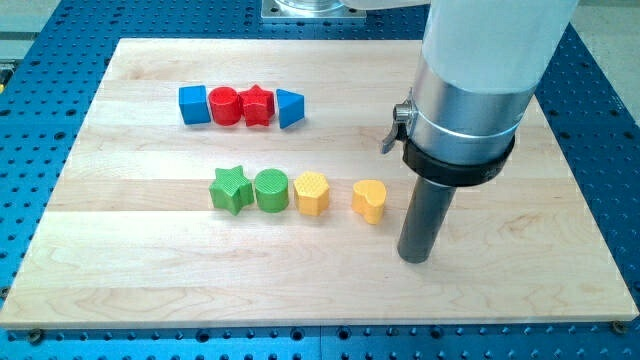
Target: Move the heart into the hexagon
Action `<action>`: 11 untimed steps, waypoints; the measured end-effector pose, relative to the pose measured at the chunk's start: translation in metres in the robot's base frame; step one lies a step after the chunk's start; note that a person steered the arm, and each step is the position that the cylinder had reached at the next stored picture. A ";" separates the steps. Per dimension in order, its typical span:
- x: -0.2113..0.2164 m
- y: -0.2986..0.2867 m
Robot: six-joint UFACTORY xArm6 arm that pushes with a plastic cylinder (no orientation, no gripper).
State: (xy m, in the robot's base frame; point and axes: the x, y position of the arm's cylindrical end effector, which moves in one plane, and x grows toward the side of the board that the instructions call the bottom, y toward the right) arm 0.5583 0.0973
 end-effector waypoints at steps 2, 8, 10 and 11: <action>-0.022 -0.014; -0.058 -0.003; -0.074 -0.007; -0.074 -0.028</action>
